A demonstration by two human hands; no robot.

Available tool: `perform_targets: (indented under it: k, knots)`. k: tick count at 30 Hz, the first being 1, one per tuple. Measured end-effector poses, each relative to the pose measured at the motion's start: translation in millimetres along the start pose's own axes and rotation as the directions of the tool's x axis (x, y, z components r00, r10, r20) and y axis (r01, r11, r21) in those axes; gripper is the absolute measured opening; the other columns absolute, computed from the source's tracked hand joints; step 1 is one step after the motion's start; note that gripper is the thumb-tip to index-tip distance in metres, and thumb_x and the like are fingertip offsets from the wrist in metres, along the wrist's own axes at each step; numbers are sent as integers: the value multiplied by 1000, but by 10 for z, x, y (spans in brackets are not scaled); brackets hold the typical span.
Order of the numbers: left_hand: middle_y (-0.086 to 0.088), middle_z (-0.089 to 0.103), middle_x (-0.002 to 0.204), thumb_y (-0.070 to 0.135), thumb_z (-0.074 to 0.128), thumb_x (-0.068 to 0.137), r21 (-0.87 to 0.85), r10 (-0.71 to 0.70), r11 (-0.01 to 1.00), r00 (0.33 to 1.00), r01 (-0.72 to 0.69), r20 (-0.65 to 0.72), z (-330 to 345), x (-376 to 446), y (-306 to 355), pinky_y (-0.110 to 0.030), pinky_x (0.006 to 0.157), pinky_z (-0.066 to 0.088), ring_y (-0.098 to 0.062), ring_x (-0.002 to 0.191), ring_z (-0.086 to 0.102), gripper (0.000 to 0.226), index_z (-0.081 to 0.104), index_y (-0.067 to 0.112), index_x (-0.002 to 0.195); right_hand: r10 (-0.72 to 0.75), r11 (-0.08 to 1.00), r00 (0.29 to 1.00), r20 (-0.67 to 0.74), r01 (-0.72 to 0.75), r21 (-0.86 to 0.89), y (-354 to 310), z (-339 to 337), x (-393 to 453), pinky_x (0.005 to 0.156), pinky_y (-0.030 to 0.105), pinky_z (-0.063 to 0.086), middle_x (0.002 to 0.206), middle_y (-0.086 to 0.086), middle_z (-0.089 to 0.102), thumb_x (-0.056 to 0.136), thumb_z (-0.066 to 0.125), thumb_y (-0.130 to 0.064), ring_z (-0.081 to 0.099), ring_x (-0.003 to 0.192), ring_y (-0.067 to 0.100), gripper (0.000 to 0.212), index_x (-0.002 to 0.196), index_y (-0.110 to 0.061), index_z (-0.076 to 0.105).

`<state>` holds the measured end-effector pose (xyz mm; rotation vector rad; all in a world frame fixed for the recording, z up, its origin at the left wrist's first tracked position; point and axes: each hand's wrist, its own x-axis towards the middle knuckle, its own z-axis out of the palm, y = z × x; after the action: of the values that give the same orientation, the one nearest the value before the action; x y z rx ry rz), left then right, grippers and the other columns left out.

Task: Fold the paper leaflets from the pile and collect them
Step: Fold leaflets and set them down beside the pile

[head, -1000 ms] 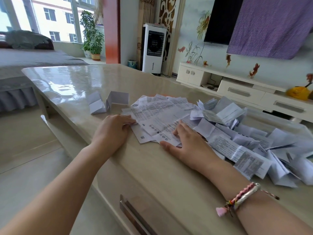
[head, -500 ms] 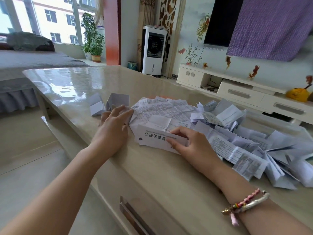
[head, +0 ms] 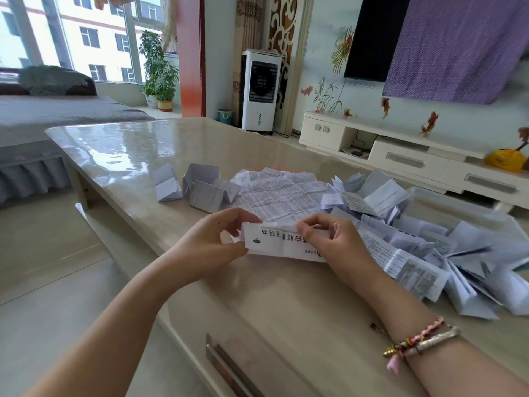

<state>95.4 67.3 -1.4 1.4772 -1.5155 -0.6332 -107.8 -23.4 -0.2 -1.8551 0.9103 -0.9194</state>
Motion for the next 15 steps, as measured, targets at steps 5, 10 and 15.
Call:
perform_targets:
  k: [5, 10, 15]
  knots:
    - [-18, 68, 82, 4, 62, 87, -38, -97, 995, 994, 95, -55, 36, 52, -95, -28, 69, 41, -17, 70, 53, 28, 68, 31, 95, -30, 997, 1000, -7, 29, -72, 39, 20, 37, 72, 13, 47, 94, -2, 71, 92, 61, -29, 65, 84, 5, 13, 98, -21, 69]
    - [7, 47, 55, 25, 69, 85, 233, -55, 968, 981, 98, -186, 123, 95, -95, -15, 49, 32, -8, 49, 38, 10, 59, 24, 86, -154, 973, 977, -149, 123, -197, 49, 32, 35, 72, 2, 37, 112, -16, 56, 97, 49, -40, 52, 100, -8, 21, 111, -27, 58]
    - [8, 50, 95, 34, 73, 78, 421, -46, 891, 958, 168, -284, 193, 84, -103, -19, 71, 35, -14, 93, 48, 27, 60, 19, 95, -415, 879, 887, -201, 334, -340, 14, 42, -23, 65, 11, 37, 83, -7, 51, 92, 51, -31, 49, 77, 9, 12, 86, -20, 48]
